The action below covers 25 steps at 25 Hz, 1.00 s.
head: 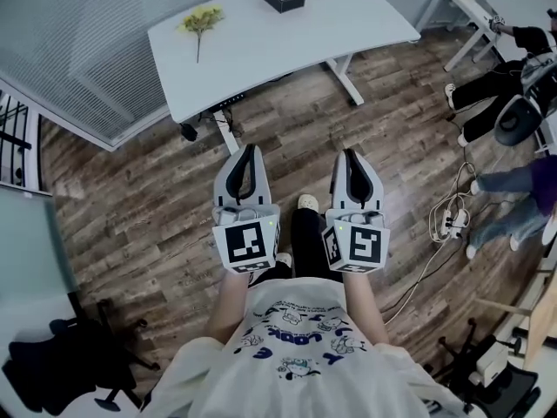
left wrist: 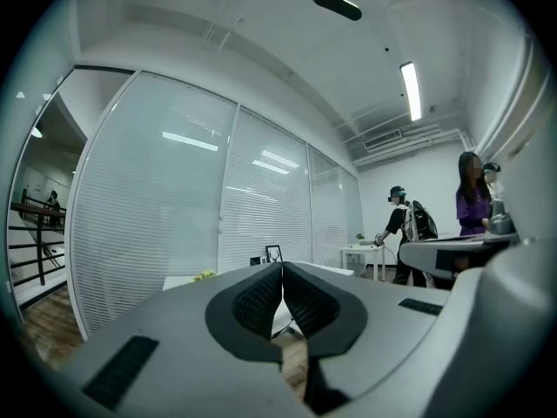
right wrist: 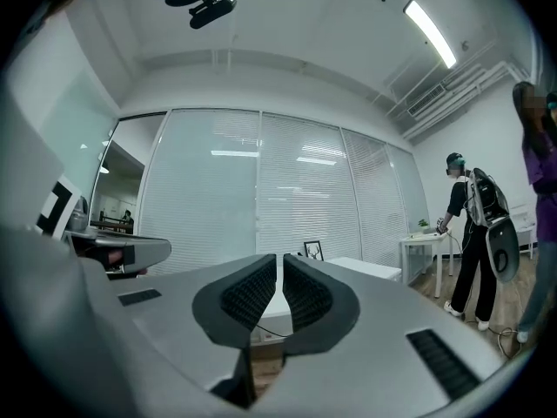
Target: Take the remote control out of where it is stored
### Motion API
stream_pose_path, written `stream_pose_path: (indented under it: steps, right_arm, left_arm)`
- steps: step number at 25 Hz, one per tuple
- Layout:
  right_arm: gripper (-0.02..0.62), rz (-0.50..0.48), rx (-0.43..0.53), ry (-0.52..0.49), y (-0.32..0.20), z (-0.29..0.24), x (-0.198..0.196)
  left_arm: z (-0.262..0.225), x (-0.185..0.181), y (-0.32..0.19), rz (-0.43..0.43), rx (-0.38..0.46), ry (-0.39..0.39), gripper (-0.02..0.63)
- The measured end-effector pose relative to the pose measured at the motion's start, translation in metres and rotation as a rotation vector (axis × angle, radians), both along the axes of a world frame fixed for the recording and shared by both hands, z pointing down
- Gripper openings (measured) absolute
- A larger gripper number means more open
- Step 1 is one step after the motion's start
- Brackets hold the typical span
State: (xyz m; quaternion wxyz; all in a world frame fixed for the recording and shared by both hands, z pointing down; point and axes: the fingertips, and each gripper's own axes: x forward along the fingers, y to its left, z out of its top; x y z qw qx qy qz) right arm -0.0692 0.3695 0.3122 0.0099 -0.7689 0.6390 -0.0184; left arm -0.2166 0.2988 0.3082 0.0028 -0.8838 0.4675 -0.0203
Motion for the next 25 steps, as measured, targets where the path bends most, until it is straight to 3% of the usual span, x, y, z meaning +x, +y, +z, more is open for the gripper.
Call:
stream_pose_path:
  steps: [19,25]
  right_arm:
    - [0.046,-0.149,0.021,0.023,-0.202,-0.017,0.152]
    - [0.046,-0.167,-0.008,-0.005,-0.251,-0.001,0.180]
  left_arm:
    - [-0.010,0.145,-0.181,-0.131,-0.006,0.029,0.017]
    - [0.004,0.168,-0.228,-0.155,-0.037,0.001,0.017]
